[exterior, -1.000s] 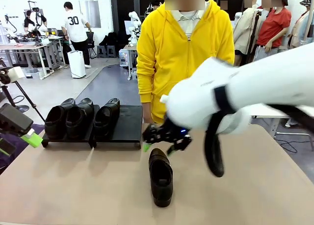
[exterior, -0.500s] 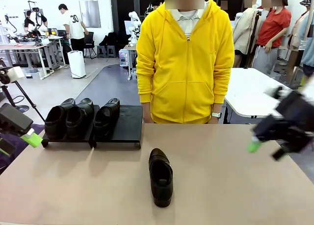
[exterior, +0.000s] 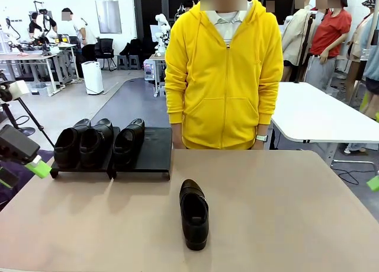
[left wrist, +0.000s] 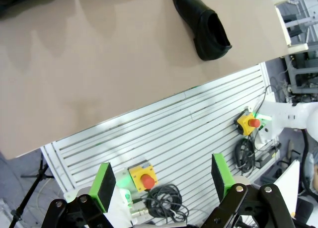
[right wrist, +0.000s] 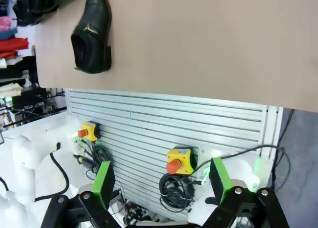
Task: Organize the shoes by placing them on the stand.
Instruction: Pick up one Shoe and place it in the middle of the table, then place the Shoe from the middle of the table onto the Shoes Stand.
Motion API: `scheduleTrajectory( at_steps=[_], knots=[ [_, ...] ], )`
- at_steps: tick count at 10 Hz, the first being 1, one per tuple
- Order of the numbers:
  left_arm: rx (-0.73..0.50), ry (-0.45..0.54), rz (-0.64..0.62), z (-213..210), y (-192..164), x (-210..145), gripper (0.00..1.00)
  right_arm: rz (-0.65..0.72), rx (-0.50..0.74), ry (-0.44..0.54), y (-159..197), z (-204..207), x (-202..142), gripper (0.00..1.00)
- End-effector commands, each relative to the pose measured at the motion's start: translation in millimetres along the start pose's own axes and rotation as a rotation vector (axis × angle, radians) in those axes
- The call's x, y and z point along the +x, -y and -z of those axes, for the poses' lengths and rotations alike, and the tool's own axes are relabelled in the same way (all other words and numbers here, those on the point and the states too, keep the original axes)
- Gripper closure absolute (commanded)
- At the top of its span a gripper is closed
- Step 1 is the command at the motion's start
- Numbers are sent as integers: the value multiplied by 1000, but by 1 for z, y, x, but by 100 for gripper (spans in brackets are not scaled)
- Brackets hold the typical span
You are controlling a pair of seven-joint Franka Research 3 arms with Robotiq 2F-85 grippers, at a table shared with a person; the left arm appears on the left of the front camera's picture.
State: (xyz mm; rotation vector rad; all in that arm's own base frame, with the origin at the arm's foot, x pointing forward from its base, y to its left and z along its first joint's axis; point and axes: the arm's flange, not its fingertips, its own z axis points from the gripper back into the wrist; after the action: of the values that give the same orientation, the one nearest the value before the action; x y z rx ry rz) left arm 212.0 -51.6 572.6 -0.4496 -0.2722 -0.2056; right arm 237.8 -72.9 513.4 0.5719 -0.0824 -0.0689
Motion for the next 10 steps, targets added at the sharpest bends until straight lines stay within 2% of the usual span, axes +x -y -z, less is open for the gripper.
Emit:
scheduleTrajectory(
  at_steps=[1,10],
  knots=[
    [-11,9,4,-1,0,2,0,-49,5,-22,-13,4,-2,0],
    [0,0,0,0,0,0,0,-49,5,-22,-13,4,-2,0]
  ],
)
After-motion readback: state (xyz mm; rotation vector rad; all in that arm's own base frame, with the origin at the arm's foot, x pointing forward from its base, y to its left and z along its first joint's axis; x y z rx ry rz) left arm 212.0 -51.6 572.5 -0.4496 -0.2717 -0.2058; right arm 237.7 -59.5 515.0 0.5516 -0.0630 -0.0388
